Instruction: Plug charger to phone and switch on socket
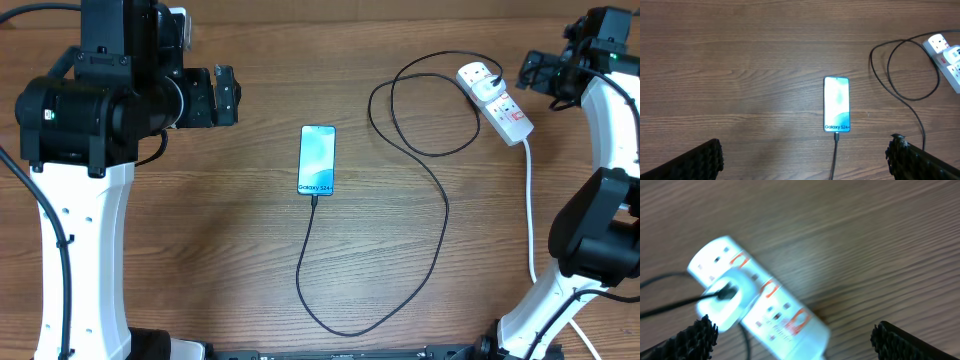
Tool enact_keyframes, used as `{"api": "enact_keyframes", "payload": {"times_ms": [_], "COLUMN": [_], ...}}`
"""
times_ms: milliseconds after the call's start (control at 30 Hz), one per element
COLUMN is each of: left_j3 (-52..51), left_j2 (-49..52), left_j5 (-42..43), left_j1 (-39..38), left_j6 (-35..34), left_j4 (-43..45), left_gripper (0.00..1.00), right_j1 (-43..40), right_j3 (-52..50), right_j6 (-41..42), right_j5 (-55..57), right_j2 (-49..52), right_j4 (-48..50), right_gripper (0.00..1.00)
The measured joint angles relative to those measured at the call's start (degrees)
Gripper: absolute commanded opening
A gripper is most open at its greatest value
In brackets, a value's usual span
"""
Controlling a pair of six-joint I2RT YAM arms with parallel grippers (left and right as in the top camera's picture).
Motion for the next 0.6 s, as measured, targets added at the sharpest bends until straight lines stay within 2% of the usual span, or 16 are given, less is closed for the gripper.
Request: {"api": "enact_keyframes", "payload": {"times_ms": [100,367,500,533,600], "left_j3": [0.0,0.0,0.0,0.0,0.0], "left_j2": [0.0,0.0,0.0,0.0,0.0], "left_j5": [0.0,0.0,0.0,0.0,0.0], "left_j1": [0.0,0.0,0.0,0.0,0.0], "left_j6": [0.0,0.0,0.0,0.0,0.0], "left_j4": [0.0,0.0,0.0,0.0,0.0], "left_gripper": [1.00,1.00,1.00,1.00,1.00], "right_j1": [0.0,-0.8,-1.8,-1.9,-2.1], "right_j3": [-0.4,-0.5,-0.5,-0.5,-0.5], "right_j6": [0.3,8.0,9.2,9.3,10.3], "right_j5": [-3.2,-0.8,-0.7,-0.7,-0.1], "right_j2": [0.2,1.9,4.8,5.6,7.4], "right_j4": [-0.1,-0.8,-2.1,-2.2,-2.3], "right_gripper": [1.00,1.00,0.92,0.86,0.85]}}
